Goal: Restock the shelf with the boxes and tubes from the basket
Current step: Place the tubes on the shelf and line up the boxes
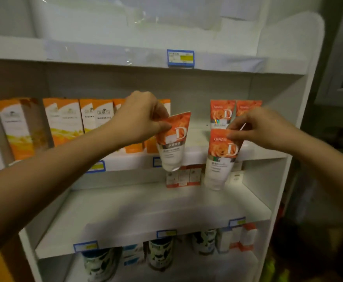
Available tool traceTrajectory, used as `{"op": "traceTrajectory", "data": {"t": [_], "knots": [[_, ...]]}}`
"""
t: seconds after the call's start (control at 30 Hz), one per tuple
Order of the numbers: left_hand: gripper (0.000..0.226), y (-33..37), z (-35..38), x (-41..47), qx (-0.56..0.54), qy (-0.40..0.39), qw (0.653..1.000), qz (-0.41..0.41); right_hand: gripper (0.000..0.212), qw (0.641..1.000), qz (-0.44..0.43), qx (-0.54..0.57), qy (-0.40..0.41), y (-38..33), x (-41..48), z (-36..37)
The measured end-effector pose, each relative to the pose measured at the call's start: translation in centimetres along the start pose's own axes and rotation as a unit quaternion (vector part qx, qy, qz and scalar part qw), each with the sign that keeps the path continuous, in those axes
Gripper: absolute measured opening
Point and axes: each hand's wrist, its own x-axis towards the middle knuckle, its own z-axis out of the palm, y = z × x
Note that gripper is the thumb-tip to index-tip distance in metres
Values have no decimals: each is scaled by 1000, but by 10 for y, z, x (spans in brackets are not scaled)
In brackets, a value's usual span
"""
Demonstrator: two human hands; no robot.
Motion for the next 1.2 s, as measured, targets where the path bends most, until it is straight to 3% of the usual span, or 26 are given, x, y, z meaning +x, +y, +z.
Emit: {"op": "traceTrajectory", "data": {"t": [0.23, 0.47, 0.67, 0.93, 1.2], "knots": [[26, 18, 26, 61, 29, 29, 999, 5, 29, 997, 41, -26, 64, 10, 35, -18], [28, 14, 48, 100, 67, 45, 996, -42, 26, 992, 60, -18, 107, 6, 64, -17], [30, -7, 60, 113, 103, 4, 992, -71, 26, 991, 72, -14, 108, 2, 79, -5], [26, -12, 60, 122, 255, -14, 967, -21, 29, 992, 78, -9, 94, -6, 99, 13], [37, -14, 49, 106, 268, 42, 962, 25, 29, 994, 78, -55, 49, -1, 112, 23]]}}
